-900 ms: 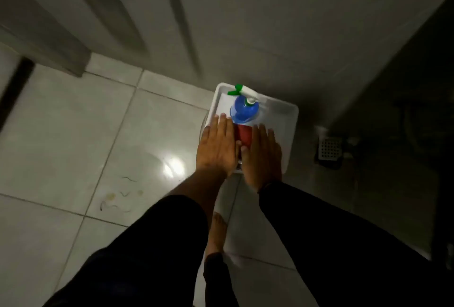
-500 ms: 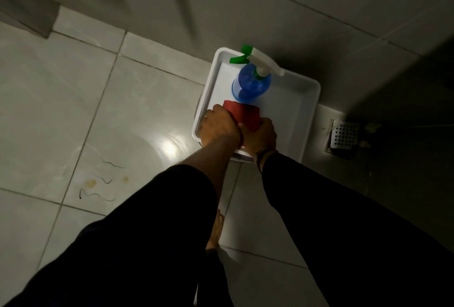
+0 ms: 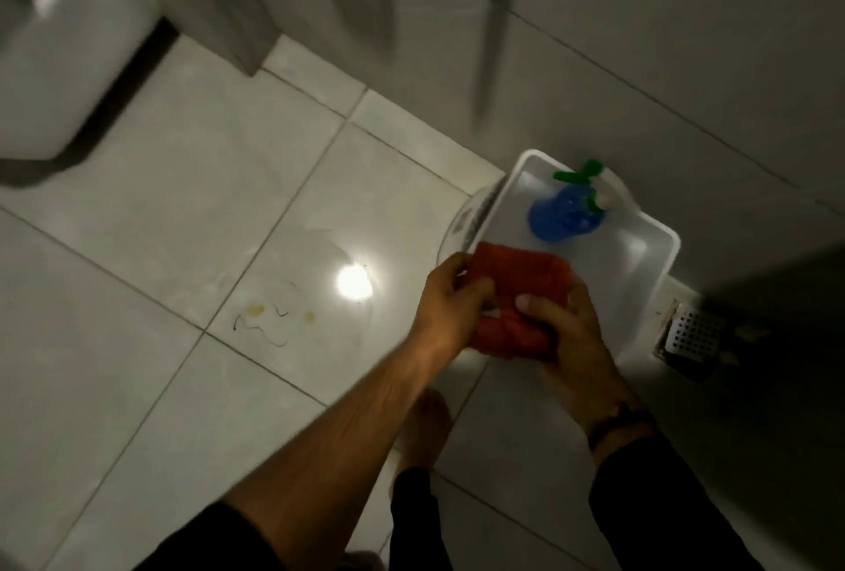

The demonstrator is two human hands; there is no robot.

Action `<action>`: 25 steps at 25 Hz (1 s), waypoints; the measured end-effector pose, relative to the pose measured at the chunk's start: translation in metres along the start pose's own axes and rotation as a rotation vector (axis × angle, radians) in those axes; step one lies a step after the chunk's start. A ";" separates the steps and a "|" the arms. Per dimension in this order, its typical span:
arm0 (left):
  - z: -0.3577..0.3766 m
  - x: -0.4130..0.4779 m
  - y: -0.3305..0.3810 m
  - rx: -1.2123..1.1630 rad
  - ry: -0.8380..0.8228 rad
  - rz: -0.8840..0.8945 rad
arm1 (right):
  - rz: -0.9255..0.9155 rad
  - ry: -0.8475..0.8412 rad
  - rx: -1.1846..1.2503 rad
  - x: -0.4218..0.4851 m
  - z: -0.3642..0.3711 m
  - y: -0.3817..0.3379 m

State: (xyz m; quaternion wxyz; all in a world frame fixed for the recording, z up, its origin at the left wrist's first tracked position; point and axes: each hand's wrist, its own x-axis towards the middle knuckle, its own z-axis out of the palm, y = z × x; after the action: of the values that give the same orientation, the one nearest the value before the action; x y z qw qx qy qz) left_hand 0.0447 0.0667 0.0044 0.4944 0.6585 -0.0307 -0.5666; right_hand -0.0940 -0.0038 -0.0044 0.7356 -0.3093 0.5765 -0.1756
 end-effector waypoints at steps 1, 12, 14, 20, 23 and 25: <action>-0.022 -0.013 -0.004 -0.002 -0.004 0.011 | 0.057 -0.129 -0.012 -0.011 0.014 0.004; -0.299 -0.020 -0.246 0.445 0.598 -0.246 | 0.086 -0.341 -0.656 0.075 0.214 0.225; -0.343 -0.007 -0.305 0.644 0.638 -0.321 | -0.141 -0.264 -0.848 0.119 0.239 0.262; -0.435 0.072 -0.431 0.934 0.913 -0.201 | -0.684 -0.431 -1.664 0.217 0.252 0.386; -0.453 0.093 -0.477 1.010 1.023 -0.065 | -0.889 -0.448 -1.805 0.238 0.259 0.415; -0.456 0.101 -0.498 1.048 1.112 0.024 | -0.999 -0.374 -1.792 0.260 0.297 0.422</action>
State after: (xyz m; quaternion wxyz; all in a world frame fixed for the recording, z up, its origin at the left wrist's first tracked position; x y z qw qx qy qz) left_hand 0.1754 0.5406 -0.4696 0.0661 0.9949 -0.0494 -0.0575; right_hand 0.2196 0.2264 -0.4309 0.1578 -0.9676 0.1787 0.0830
